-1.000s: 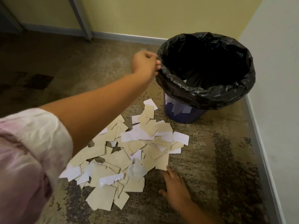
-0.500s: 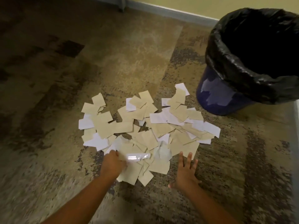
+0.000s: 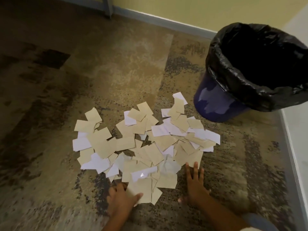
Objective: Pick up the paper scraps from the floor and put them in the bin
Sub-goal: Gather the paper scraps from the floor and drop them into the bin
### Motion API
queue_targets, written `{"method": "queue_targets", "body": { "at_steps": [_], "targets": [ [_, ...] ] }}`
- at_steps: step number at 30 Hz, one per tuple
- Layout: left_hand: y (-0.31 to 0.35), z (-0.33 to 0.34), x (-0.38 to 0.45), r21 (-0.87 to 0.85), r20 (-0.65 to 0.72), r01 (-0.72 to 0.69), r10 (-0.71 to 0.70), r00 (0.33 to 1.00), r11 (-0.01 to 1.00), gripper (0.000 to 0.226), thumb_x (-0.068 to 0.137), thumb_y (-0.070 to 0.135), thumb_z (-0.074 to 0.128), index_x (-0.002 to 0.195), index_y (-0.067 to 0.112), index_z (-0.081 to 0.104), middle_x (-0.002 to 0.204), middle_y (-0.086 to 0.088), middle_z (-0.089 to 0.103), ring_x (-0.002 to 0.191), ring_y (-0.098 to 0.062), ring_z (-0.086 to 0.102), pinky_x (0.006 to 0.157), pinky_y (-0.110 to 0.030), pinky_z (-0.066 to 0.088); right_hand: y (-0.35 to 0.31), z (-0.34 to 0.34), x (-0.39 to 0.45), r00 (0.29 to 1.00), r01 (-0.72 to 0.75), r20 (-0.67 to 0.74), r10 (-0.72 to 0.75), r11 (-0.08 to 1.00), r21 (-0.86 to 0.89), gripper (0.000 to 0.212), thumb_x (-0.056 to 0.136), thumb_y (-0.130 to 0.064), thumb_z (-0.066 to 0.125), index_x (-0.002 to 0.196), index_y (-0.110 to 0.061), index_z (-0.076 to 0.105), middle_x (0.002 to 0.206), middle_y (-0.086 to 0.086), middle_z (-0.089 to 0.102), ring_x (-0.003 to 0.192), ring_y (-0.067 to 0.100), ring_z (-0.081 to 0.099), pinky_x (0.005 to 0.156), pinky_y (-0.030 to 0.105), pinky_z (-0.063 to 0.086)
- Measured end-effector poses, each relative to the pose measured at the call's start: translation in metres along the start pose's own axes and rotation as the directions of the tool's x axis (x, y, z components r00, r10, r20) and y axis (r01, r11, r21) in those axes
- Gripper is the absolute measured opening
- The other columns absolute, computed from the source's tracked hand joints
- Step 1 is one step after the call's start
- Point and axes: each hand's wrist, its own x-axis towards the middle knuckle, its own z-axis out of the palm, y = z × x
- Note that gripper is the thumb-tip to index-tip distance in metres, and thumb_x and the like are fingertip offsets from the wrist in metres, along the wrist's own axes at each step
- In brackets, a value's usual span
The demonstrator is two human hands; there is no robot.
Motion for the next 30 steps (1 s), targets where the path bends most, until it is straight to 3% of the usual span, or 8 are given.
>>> {"method": "queue_targets", "body": {
  "at_steps": [7,11,16,19,21,23,26,30],
  "targets": [
    [0.023,0.024,-0.021,-0.173,-0.035,0.163,-0.172,0.985,0.971,0.076,0.067,0.064,0.068,0.125,0.019,0.047,0.140,-0.013,0.032,0.131,-0.034,0.030,0.106,-0.048,0.032,0.011,0.011,0.010,0.997,0.056,-0.054,-0.056,0.998,-0.003,0.139,0.061,-0.052,0.080,0.140,-0.033,-0.033,0.146,0.000,-0.045,0.140,0.033,-0.031,0.103,0.072,0.026],
    [0.027,0.026,-0.018,-0.302,-0.085,0.182,-0.217,0.972,0.936,0.044,0.075,0.054,0.067,0.101,0.019,0.060,0.135,-0.014,0.038,0.128,-0.035,0.034,0.105,-0.046,0.033,0.017,0.019,0.014,0.991,0.082,-0.108,-0.084,0.996,-0.024,0.137,0.062,-0.055,0.078,0.141,-0.034,-0.032,0.148,0.000,-0.042,0.141,0.032,-0.029,0.102,0.070,0.029],
    [0.021,0.032,-0.022,-0.602,-0.158,0.032,-0.158,0.975,0.798,0.033,0.082,0.031,0.070,0.065,0.016,0.047,0.096,-0.011,0.051,0.098,-0.031,0.055,0.079,-0.035,0.046,0.023,0.027,0.010,0.980,0.151,-0.129,-0.153,0.988,-0.026,0.125,0.072,-0.053,0.072,0.145,-0.030,-0.026,0.152,0.000,-0.036,0.142,0.033,-0.027,0.104,0.071,0.024],
    [0.023,0.038,-0.032,-0.773,-0.108,0.013,-0.152,0.982,0.634,0.029,0.086,0.018,0.065,0.069,0.010,0.043,0.082,-0.011,0.053,0.085,-0.027,0.052,0.068,-0.033,0.041,0.033,0.035,0.000,0.967,0.216,-0.122,-0.223,0.974,-0.070,0.114,0.078,-0.054,0.065,0.147,-0.026,-0.021,0.154,-0.002,-0.032,0.143,0.031,-0.025,0.107,0.070,0.016],
    [0.026,0.039,-0.038,-0.835,-0.086,0.049,-0.218,0.972,0.549,0.021,0.088,0.017,0.063,0.084,0.008,0.045,0.093,-0.013,0.053,0.087,-0.026,0.050,0.078,-0.040,0.049,0.042,0.033,-0.004,0.952,0.260,-0.144,-0.272,0.961,-0.096,0.106,0.080,-0.053,0.064,0.150,-0.027,-0.012,0.157,-0.004,-0.024,0.145,0.028,-0.019,0.108,0.069,0.010],
    [0.028,0.037,-0.042,-0.886,-0.041,0.080,-0.249,0.968,0.457,0.027,0.086,0.015,0.065,0.100,0.006,0.044,0.100,-0.012,0.050,0.091,-0.027,0.049,0.085,-0.046,0.053,0.048,0.023,-0.001,0.922,0.290,-0.253,-0.294,0.956,-0.054,0.088,0.084,-0.050,0.062,0.151,-0.025,0.010,0.160,-0.001,0.001,0.148,0.025,0.003,0.112,0.061,0.013],
    [0.029,0.037,-0.041,-0.928,0.026,0.106,-0.221,0.975,0.358,0.038,0.085,0.009,0.067,0.117,-0.001,0.049,0.109,-0.014,0.054,0.103,-0.033,0.054,0.083,-0.046,0.053,0.049,-0.004,0.014,0.876,0.287,-0.451,-0.172,0.937,0.201,0.059,0.088,-0.044,0.059,0.135,-0.013,0.043,0.145,0.009,0.038,0.131,0.027,0.037,0.106,0.039,0.037],
    [0.027,0.039,-0.043,-0.928,0.102,0.169,-0.208,0.973,0.333,0.026,0.087,0.011,0.065,0.106,0.000,0.052,0.120,-0.020,0.057,0.096,-0.031,0.052,0.069,-0.038,0.050,0.037,-0.029,0.038,0.903,0.241,-0.429,-0.027,0.859,0.453,0.055,0.087,-0.046,0.059,0.126,-0.007,0.051,0.137,0.015,0.046,0.122,0.032,0.047,0.097,0.035,0.042]
  ]
}}
